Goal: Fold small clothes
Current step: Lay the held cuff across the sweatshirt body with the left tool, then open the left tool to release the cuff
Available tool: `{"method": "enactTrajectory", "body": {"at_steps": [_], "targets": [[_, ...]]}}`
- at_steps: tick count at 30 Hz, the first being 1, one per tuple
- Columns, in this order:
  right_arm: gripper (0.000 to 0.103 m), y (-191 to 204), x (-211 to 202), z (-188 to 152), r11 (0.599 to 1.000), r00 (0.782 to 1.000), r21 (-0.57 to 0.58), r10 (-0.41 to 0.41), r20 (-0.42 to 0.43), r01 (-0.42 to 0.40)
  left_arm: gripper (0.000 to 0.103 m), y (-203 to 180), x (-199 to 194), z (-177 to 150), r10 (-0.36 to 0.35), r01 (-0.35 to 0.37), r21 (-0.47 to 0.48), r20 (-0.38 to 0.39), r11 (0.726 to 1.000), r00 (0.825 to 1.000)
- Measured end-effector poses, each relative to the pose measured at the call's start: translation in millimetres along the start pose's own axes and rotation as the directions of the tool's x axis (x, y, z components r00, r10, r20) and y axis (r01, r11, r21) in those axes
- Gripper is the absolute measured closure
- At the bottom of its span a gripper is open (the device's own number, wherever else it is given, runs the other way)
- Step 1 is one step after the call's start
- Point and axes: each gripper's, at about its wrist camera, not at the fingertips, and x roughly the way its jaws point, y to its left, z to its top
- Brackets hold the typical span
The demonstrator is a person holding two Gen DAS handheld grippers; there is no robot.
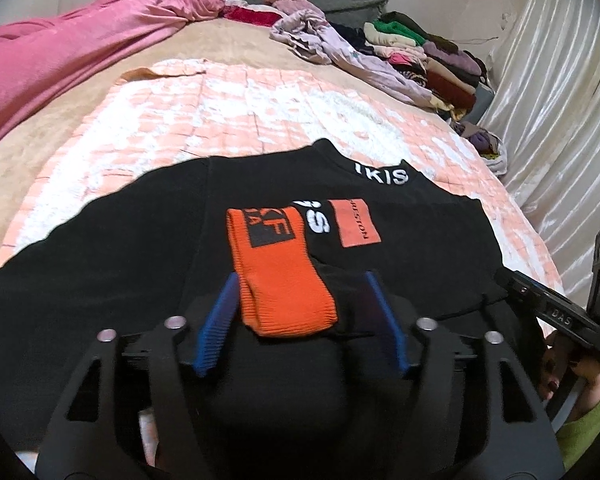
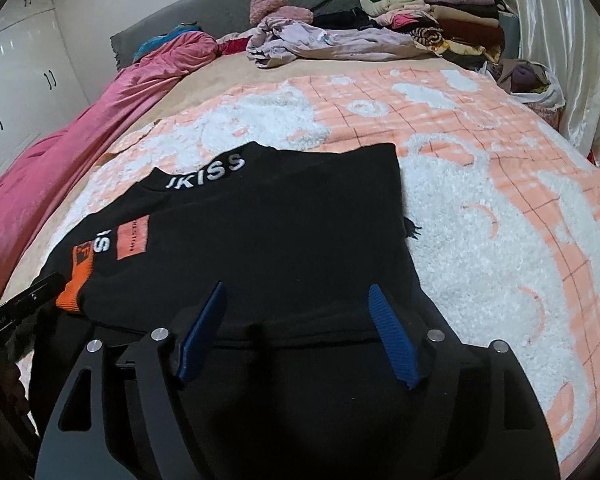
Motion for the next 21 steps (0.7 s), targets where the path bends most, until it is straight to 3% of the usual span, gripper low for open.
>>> {"method": "enactTrajectory", "body": {"at_steps": [3, 4, 5, 6, 11, 21], "targets": [[0.021, 6.4, -5.4, 1.5, 1.0, 1.0, -0.006, 0.012, 0.016, -0.012, 0.035, 4.4, -7.0, 0.3, 0.022, -0.022, -0.005, 0.017, 1.0, 1.0], [0.018, 8.0, -6.2, 1.9, 1.0, 1.0, -0.007, 0.016, 0.019, -0.016, 0.03, 6.8, -10.6, 0.6, 0.033, -0.032, -0.009, 0.027, 0.999, 0.999], [0.016, 10.3, -7.8, 2.2, 1.0, 1.0, -0.008, 0.019, 0.023, -0.019, 0.016, 8.5, -14.8, 0.7, 0.042, -0.042, -0.013, 0.042, 0.999, 0.998], [0.013, 12.1, -9.2, 2.3, 1.0, 0.999, -0.009, 0.02, 0.026, -0.02, 0.013, 9.7, -18.9, 1.1, 0.049, -0.048, -0.015, 0.058, 0.999, 0.997], [0.011, 19.6, -14.7, 3.6, 0.999, 0.999, -0.016, 0.035, 0.032, -0.035, 0.011, 18.2, -44.6, -0.7, 0.071, -0.066, -0.038, 0.138, 0.997, 0.988], [0.011, 35.0, -30.7, 2.6, 0.997, 0.997, -0.043, 0.064, 0.051, -0.062, 0.01, 36.1, -67.3, -17.9, 0.137, -0.124, -0.075, 0.188, 0.989, 0.973]]}}
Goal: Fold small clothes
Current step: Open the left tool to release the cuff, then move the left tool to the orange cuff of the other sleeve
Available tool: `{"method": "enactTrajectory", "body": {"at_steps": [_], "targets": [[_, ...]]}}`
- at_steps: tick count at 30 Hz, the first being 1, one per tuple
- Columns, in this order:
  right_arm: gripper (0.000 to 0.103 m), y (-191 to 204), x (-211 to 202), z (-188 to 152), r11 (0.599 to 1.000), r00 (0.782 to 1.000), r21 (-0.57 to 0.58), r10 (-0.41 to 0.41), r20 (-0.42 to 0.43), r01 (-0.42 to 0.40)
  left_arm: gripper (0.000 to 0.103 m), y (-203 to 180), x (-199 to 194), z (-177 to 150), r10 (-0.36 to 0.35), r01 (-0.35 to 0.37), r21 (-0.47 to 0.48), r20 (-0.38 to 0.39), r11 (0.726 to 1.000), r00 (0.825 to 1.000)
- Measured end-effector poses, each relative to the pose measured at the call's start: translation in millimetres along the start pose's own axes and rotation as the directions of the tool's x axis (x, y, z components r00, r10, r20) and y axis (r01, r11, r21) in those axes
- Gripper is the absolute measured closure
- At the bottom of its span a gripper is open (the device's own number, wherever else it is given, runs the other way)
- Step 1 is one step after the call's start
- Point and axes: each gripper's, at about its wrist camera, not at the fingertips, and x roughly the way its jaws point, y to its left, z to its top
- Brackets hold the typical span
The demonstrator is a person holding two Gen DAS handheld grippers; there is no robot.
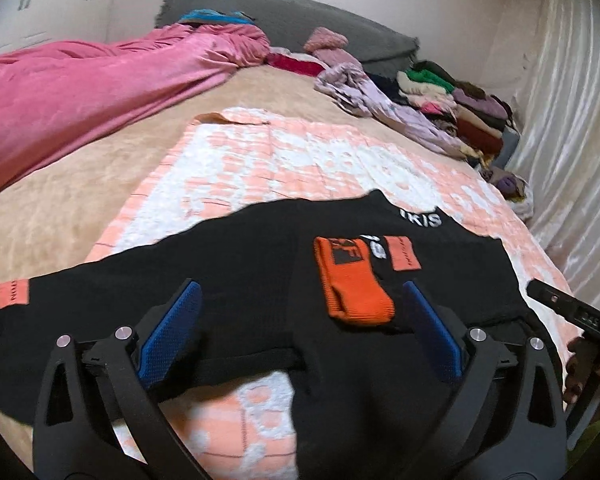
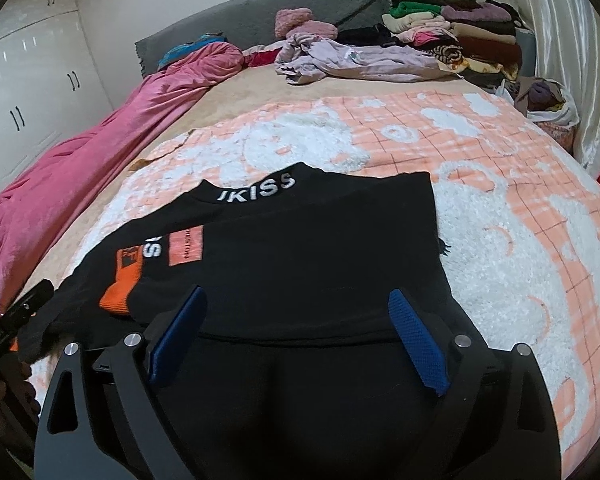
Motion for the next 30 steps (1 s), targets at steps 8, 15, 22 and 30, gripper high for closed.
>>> {"method": "enactTrajectory", "body": {"at_steps": [8, 15, 22, 30], "targets": [[0.011, 21.2, -11.0, -4.6, 0.998, 0.999, -0.033, 0.046, 0.006, -0.046, 0.01, 19.5, -10.9, -7.0, 0.048, -0.048, -0.035, 0.007, 0.998, 0.999], [0.011, 48.0, -16.5, -11.7, 0.993, 0.996, -0.08, 0.088, 0.006, -0.087, 0.01, 41.9, -29.6, -12.6, 0.098, -0.096, -0.077, 0.021, 0.992, 0.995], [0.011, 77.6, -20.0, -20.6, 0.982, 0.993, -0.15, 0.118, -0.001, -0.117, 0.01, 62.1, -54.0, -14.2, 0.146, -0.142, -0.109, 0.032, 0.984, 0.989], [0.011, 104.9, -21.8, -28.8, 0.966, 0.987, -0.207, 0.157, -0.018, -0.158, 0.01, 82.2, -82.9, -13.1, 0.193, -0.184, -0.135, 0.058, 0.974, 0.979]]}}
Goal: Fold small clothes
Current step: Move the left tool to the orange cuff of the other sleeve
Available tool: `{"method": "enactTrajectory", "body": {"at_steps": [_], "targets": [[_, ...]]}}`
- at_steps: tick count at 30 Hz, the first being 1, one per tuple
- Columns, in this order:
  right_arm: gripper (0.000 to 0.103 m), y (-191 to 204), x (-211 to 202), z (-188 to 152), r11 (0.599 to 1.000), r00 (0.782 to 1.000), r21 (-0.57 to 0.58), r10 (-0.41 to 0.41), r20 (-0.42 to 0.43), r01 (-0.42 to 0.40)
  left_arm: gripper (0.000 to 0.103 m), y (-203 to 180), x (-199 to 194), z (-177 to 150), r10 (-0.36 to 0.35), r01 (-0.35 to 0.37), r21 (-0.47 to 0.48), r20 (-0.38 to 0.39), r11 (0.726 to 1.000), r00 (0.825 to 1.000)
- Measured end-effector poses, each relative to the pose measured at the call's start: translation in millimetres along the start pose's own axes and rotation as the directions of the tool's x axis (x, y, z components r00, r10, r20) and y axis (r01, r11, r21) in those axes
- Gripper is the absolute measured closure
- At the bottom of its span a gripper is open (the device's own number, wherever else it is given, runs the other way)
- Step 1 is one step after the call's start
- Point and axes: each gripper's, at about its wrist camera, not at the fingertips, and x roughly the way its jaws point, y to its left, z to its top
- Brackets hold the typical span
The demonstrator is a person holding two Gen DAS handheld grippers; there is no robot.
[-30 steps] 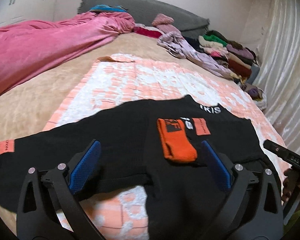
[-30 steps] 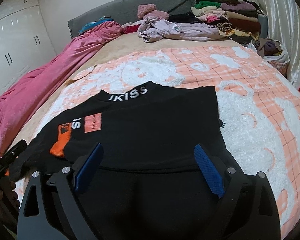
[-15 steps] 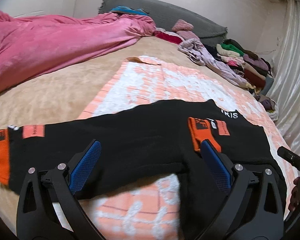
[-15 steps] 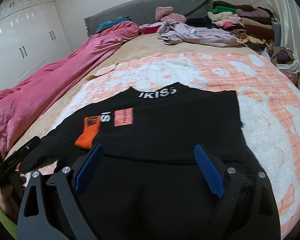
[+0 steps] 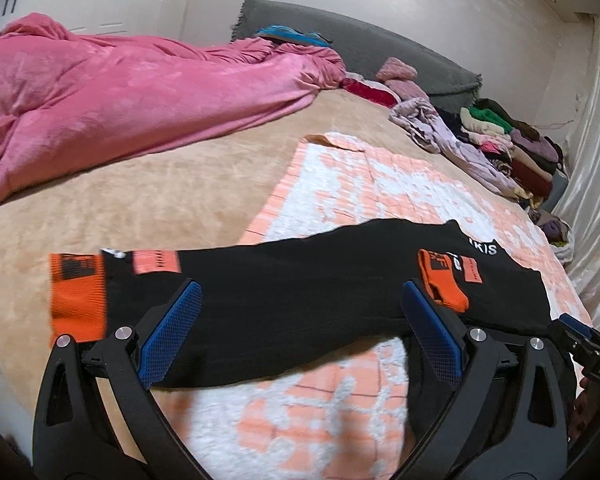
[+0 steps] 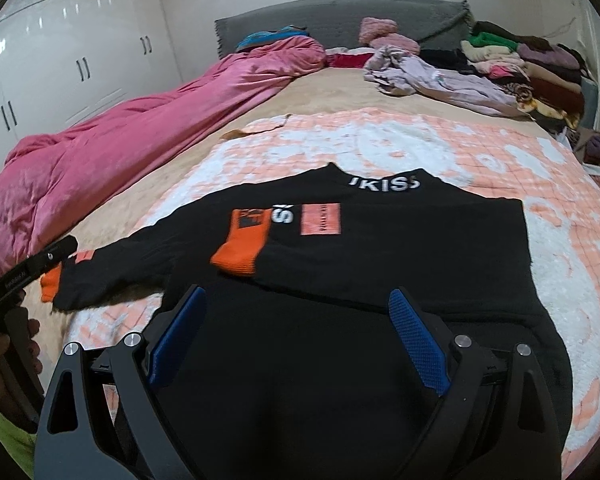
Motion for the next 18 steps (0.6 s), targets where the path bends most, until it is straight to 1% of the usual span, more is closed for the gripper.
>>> {"method": "enactTrajectory", "body": {"at_steps": [5, 9, 13, 18], "targets": [[0.011, 11.7, 0.2, -0.2, 1.0, 1.0, -0.022, 0.022, -0.002, -0.022, 0.01, 18.6, -9.2, -0.3, 0.034, -0.034, -0.024, 0.004, 0.999, 0.999], [0.011, 18.6, -1.1, -0.7, 0.999, 0.999, -0.033, 0.033, -0.001, -0.033, 0.01, 41.1, -15.6, 0.2, 0.07, -0.07, -0.061, 0.006, 0.996, 0.997], [0.011, 26.4, -0.2, -1.0, 0.998, 0.999, -0.047, 0.044, -0.003, -0.044, 0.01, 69.6, -20.8, 0.9, 0.115, -0.114, -0.115, 0.002, 0.987, 0.993], [0.011, 38.5, 3.0, 1.2, 0.996, 0.999, -0.069, 0.052, -0.005, -0.052, 0.01, 100.8, -25.9, 1.6, 0.148, -0.145, -0.194, 0.001, 0.97, 0.989]]}}
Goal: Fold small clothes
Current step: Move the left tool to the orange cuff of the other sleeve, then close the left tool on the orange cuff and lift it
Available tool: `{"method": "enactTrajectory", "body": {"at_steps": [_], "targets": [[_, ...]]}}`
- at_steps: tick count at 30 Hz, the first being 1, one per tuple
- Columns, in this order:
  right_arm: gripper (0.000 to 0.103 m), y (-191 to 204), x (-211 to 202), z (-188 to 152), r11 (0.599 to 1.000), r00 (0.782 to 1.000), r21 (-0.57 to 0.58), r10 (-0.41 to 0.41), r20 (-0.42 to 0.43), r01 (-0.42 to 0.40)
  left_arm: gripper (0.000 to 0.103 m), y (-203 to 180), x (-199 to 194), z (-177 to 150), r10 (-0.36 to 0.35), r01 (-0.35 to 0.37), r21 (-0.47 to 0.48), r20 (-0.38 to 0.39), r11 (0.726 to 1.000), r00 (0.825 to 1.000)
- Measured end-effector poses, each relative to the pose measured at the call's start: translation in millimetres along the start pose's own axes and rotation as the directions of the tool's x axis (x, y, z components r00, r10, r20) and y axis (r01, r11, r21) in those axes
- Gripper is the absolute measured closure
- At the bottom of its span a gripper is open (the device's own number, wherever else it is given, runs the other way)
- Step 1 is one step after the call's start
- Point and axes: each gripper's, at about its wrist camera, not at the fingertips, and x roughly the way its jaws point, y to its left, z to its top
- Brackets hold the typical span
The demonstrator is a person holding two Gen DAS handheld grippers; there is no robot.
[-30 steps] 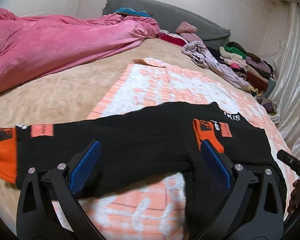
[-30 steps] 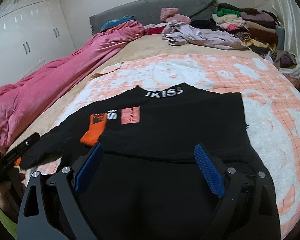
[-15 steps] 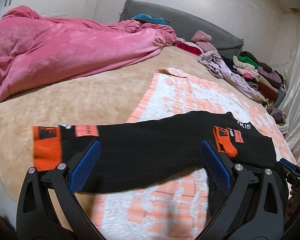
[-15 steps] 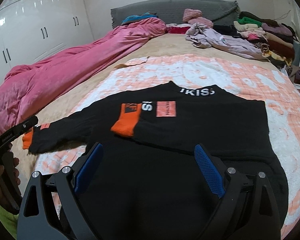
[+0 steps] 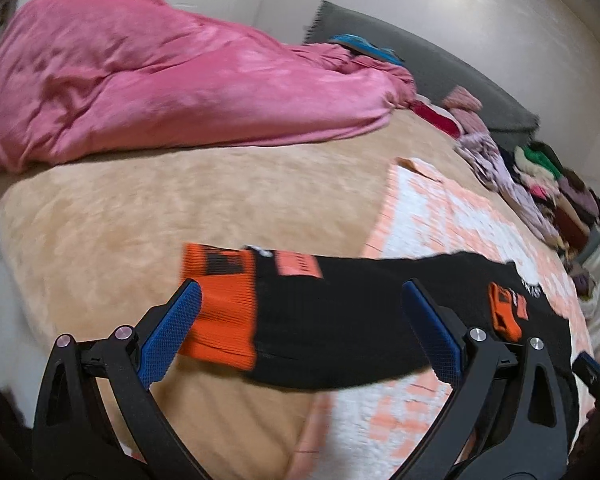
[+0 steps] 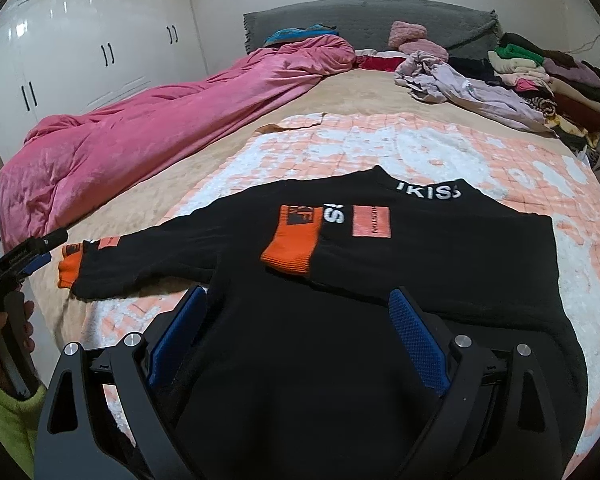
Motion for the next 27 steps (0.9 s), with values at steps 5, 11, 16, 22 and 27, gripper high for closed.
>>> {"method": "enactTrajectory", "body": {"at_steps": [5, 11, 16, 22, 27], "targets": [[0.011, 10.9, 4.1, 3.2, 1.0, 1.0, -0.014, 0.007, 0.001, -0.007, 0.01, 28.1, 8.1, 1.9, 0.034, -0.035, -0.067, -0.021, 0.997, 0.999], [0.011, 24.5, 13.5, 3.6, 0.999, 1.0, -0.035, 0.018, -0.013, -0.018, 0.01, 39.4, 17.0, 0.2, 0.038, -0.043, -0.098, -0.047, 0.994, 0.998], [0.011, 37.8, 25.6, 3.3, 0.998, 0.999, -0.051, 0.037, -0.035, -0.039, 0.01, 40.0, 27.0, -3.8, 0.042, -0.049, -0.091, -0.079, 0.995, 0.996], [0.011, 51.3, 37.0, -0.7, 0.995, 0.997, -0.072, 0.061, -0.052, -0.065, 0.01, 38.2, 41.9, -9.9, 0.052, -0.062, -0.089, -0.104, 0.994, 0.993], [0.011, 52.5, 47.8, -9.3, 0.996, 0.995, -0.064, 0.063, -0.081, -0.068, 0.01, 31.4, 52.7, -15.8, 0.037, -0.048, -0.081, -0.126, 0.996, 0.991]]}}
